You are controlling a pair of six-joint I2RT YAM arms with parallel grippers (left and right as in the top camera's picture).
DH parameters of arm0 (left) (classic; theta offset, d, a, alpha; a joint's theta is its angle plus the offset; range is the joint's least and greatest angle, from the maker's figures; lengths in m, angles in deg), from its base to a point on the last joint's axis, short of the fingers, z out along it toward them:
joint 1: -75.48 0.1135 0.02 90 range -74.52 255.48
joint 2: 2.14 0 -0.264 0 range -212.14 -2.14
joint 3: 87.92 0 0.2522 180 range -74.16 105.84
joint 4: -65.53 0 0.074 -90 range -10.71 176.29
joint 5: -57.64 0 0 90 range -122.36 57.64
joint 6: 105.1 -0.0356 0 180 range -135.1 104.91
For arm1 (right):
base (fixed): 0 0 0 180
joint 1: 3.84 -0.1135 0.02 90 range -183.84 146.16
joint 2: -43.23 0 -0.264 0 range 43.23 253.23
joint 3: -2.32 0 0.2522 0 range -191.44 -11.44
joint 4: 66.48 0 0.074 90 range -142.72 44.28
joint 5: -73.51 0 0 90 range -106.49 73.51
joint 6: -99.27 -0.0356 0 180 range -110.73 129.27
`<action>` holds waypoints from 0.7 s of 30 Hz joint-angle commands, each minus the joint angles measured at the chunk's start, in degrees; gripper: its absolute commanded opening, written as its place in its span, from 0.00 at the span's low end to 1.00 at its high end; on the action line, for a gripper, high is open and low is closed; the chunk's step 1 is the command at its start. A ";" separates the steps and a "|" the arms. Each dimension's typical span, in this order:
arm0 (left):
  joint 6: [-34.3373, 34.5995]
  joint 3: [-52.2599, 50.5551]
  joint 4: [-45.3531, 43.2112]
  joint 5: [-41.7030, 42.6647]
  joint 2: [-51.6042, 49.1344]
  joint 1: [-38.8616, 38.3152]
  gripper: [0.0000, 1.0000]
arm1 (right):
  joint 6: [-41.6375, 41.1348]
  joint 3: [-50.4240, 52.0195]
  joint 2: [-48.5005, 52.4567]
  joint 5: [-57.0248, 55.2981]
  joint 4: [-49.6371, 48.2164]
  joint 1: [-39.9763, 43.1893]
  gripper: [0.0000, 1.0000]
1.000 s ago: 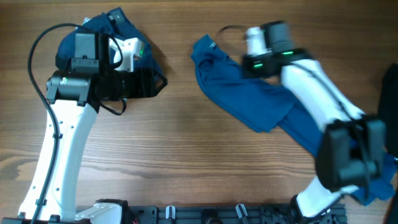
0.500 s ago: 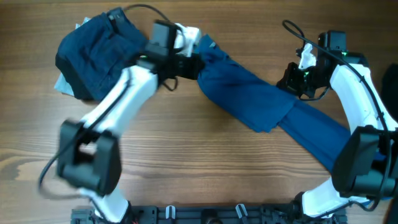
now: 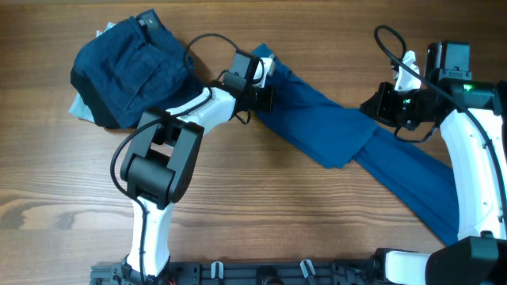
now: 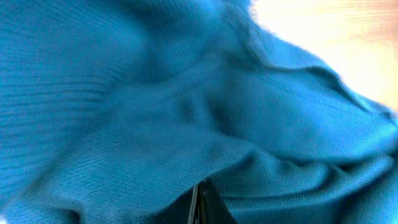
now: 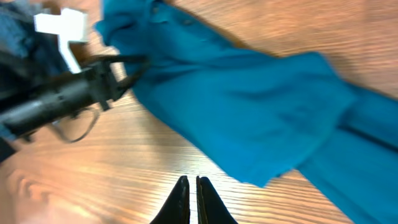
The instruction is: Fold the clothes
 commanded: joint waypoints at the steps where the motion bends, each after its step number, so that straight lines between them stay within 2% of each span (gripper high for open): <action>1: 10.86 -2.19 11.02 -21.99 -3.23 6.23 0.04 | -4.59 0.48 -0.17 -10.99 0.02 -0.17 0.11; 3: 13.05 -2.19 14.40 -22.01 -3.23 9.29 0.04 | -5.88 1.29 0.70 -14.97 0.46 -0.17 0.13; 5: 14.47 -2.19 16.74 -21.64 -3.04 12.50 0.04 | -5.95 4.00 1.46 -15.80 0.24 -0.04 0.22; 9: 14.47 -2.19 16.87 -20.44 -1.95 15.19 0.04 | -5.99 10.49 4.00 -15.80 -0.17 1.53 0.26; 12: 14.19 -2.19 16.33 -19.98 0.26 15.30 0.04 | -6.80 16.50 5.42 -15.76 -2.10 2.80 0.24; 14: 13.18 -2.19 15.80 -17.75 1.92 15.13 0.04 | -9.05 21.49 6.38 -15.37 -5.16 3.10 0.14; 16: 12.87 -2.19 15.54 -16.79 3.13 15.13 0.04 | -11.78 25.57 7.10 -15.58 -10.58 3.10 0.08; 18: 12.68 -2.19 15.54 -16.35 4.70 15.13 0.04 | -16.94 30.88 8.79 -16.92 -21.27 3.10 0.14; 21: 12.68 -2.19 15.39 -14.82 5.62 15.13 0.04 | -19.89 33.40 13.57 -19.96 -31.91 3.10 0.13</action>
